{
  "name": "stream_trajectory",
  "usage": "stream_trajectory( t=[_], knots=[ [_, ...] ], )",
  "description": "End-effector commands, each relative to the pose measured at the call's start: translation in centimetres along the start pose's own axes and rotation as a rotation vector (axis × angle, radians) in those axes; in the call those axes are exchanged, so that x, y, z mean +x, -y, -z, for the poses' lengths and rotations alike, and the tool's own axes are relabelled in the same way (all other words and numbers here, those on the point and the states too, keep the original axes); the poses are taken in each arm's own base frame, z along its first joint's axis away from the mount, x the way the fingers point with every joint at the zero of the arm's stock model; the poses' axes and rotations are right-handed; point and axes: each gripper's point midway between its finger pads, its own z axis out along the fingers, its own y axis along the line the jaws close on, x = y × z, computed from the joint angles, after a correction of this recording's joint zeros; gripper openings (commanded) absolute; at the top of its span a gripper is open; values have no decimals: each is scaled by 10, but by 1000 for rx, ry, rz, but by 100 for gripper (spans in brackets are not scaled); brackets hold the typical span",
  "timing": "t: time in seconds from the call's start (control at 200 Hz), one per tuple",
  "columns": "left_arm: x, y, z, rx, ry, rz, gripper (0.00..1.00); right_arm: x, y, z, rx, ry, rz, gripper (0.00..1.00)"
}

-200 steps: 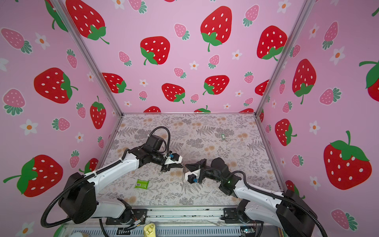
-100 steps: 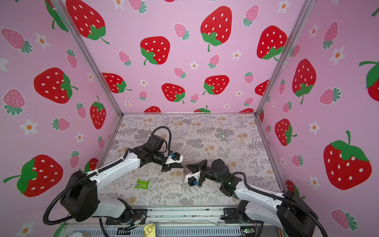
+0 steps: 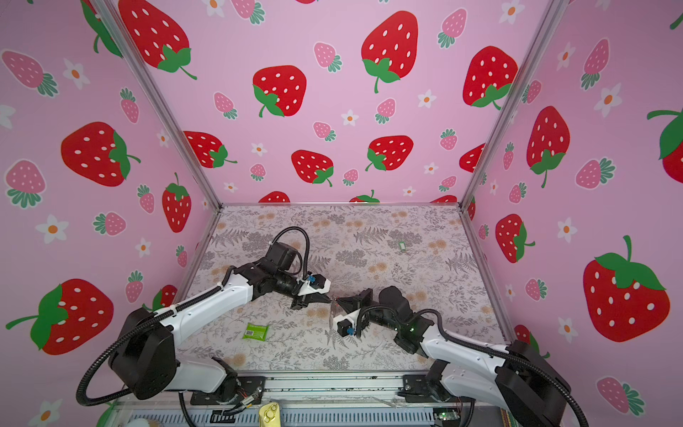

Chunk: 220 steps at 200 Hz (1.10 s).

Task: Put the keys on the keyring
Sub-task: 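Carry the key toward the plate while the left gripper raises the plate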

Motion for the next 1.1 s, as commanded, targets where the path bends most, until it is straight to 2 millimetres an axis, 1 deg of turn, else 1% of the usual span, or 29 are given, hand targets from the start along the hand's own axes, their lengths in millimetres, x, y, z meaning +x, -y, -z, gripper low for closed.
stream_trajectory(
  t=[0.0,0.175,0.355,0.51,0.645,0.66,0.745,0.865,0.98,1.095],
  knots=[
    [-21,-10,6,-21,38,-63,0,-4,-11,-2,-65,21,6,0],
    [-26,-8,10,-49,60,-104,0,-1,-13,-3,-58,8,-72,0],
    [-28,-5,13,-68,66,-136,0,-5,-11,-2,-52,31,-159,0],
    [-35,-3,16,-63,91,-133,0,-5,-12,-1,-41,35,-176,0],
    [-39,-3,16,-51,110,-118,0,-2,-4,-3,3,21,-191,0],
    [-40,-2,16,-47,112,-118,0,-1,-3,-3,8,19,-194,1],
    [-41,-2,17,-44,118,-108,0,2,10,-3,61,-4,-232,15],
    [-40,-5,19,-53,127,-89,0,6,28,4,143,-34,-270,29],
    [-39,-12,21,-80,124,-66,0,6,34,11,164,-29,-343,37],
    [-41,-19,23,-114,116,-54,0,0,37,17,167,19,-438,38]
  ],
)
